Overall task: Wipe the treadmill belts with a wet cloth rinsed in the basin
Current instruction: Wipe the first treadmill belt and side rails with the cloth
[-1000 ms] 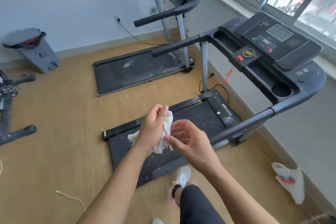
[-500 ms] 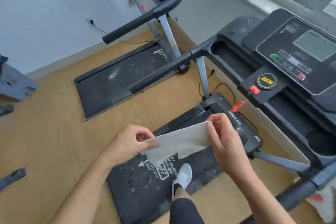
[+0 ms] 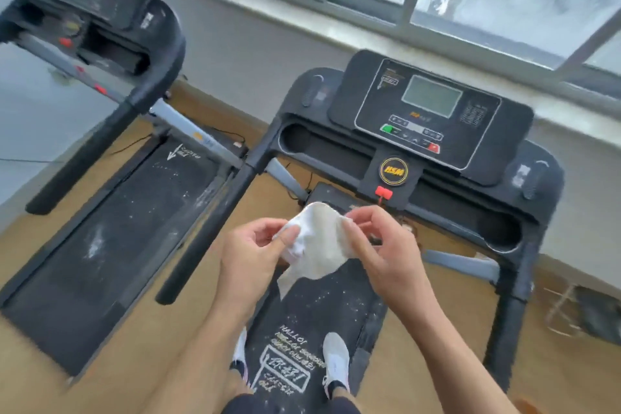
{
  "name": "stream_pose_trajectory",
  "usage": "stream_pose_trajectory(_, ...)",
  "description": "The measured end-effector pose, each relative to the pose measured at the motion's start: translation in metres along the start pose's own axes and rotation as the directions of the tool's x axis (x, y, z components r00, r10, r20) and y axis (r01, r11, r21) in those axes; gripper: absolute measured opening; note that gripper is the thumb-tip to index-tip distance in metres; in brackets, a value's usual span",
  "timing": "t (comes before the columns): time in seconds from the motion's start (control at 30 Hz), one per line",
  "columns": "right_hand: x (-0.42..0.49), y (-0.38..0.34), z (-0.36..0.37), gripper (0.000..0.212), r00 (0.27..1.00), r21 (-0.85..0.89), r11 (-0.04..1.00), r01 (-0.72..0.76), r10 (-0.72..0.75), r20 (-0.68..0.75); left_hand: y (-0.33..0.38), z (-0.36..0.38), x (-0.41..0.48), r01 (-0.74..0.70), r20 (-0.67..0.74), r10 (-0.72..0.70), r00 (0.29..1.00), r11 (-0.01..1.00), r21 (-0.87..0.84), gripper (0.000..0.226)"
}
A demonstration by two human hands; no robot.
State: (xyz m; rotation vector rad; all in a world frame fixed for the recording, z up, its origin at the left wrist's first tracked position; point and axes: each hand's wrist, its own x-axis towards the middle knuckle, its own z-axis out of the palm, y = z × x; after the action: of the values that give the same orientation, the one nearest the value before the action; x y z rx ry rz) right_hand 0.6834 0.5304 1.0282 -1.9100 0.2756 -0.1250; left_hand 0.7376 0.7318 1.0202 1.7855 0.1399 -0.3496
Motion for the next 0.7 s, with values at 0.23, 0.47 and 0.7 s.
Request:
stream_pose_trajectory(0.23, -0.029, -0.027, 0.052, 0.016, 0.946, -0.029, 0.997, -0.078, 0.064, -0.317, 0.045, -0.008, 0.037, 0.325, 0.587, -0.22, 0.779, 0.942, -0.079, 0.033)
stream_pose_trajectory(0.47, -0.04, -0.064, 0.081, 0.029, 0.884, -0.262, 0.964, 0.033, -0.15, -0.442, 0.085, -0.064, 0.051, 0.301, 0.899, -0.146, 0.413, 0.954, 0.016, 0.052)
stream_pose_trajectory(0.7, -0.048, -0.1, 0.057, 0.013, 0.898, 0.09, 0.99, 0.108, -0.058, -0.436, 0.084, -0.074, 0.048, -0.465, 0.712, 0.237, 0.661, 0.874, 0.14, 0.061)
